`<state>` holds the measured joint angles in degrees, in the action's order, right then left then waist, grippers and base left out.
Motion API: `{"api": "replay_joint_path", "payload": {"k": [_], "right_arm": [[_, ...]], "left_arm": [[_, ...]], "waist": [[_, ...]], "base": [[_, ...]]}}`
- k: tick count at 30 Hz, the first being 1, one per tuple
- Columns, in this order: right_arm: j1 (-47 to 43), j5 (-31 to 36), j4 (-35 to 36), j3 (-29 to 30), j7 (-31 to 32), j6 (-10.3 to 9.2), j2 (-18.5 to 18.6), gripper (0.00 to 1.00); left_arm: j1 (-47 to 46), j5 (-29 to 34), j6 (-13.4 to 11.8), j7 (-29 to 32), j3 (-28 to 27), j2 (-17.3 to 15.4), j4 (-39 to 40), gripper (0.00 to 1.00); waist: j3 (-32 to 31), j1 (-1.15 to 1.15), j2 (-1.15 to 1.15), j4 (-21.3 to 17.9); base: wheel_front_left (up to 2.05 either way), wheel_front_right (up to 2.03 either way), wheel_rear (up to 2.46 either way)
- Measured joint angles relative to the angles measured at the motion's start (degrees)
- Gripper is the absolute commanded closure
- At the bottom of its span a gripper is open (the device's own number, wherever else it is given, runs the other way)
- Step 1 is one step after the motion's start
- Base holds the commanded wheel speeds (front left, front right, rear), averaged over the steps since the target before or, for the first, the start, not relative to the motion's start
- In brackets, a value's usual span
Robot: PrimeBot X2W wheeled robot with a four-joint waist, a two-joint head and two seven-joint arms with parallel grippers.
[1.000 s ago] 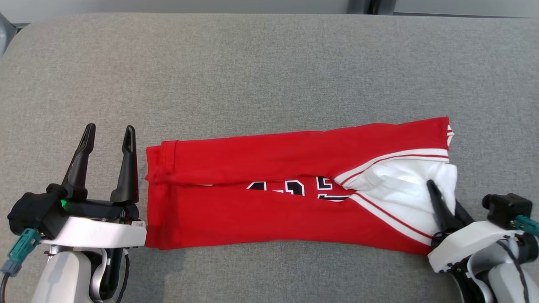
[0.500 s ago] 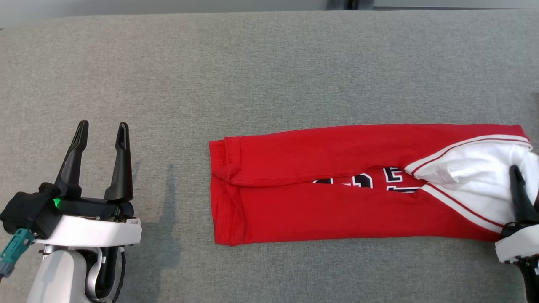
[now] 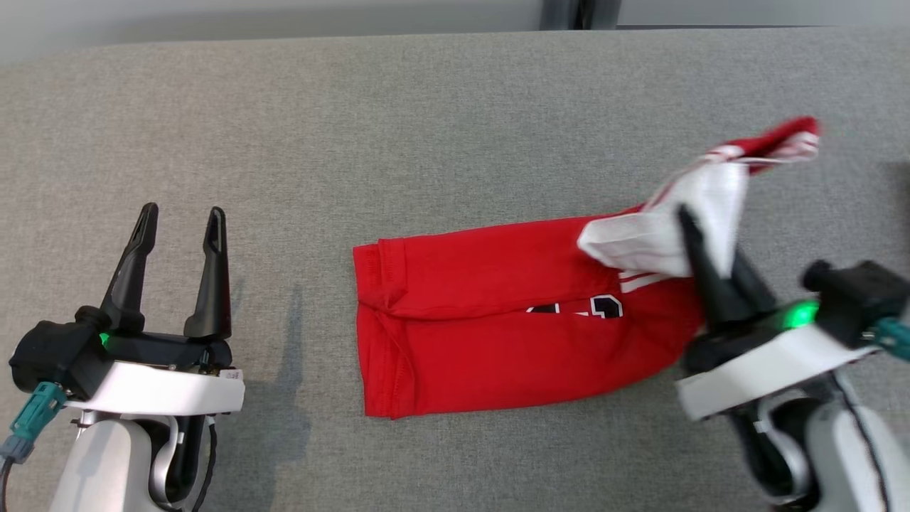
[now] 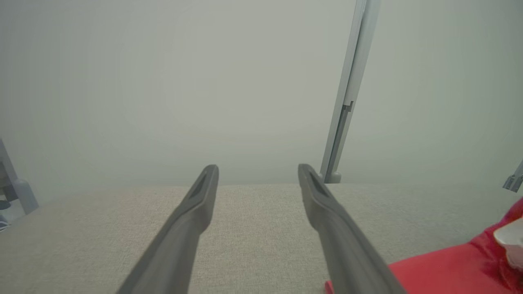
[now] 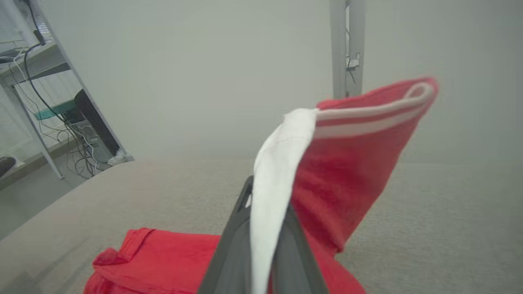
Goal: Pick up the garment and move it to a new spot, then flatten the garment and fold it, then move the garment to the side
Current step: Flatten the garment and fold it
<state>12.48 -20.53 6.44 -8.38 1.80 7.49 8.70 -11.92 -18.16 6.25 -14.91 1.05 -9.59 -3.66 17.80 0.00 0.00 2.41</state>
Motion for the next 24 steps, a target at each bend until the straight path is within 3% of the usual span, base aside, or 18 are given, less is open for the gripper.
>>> {"api": "replay_joint_path", "payload": {"k": [7,12,24], "right_arm": [[2.66,-1.18,1.1,-13.48,3.6,0.0,-3.99,1.0],[3.69,-3.65,-4.7,-21.08,3.32,0.0,-5.3,1.0],[10.35,-12.35,-20.72,-30.7,-5.32,-0.01,-5.86,1.0]], "left_arm": [[0.0,-0.05,0.27,-0.01,0.78,0.93,-0.62,0.0],[0.01,-0.1,0.38,-0.01,1.38,1.41,-1.01,0.0],[-0.32,-0.09,0.76,-0.07,1.98,2.0,-1.72,0.0]], "waist": [[-0.5,0.0,0.0,1.88],[-0.72,0.0,0.0,3.29],[0.68,0.0,0.0,5.1]], "base": [[0.0,0.0,0.0],[0.0,0.0,0.0],[0.0,0.0,0.0]]}}
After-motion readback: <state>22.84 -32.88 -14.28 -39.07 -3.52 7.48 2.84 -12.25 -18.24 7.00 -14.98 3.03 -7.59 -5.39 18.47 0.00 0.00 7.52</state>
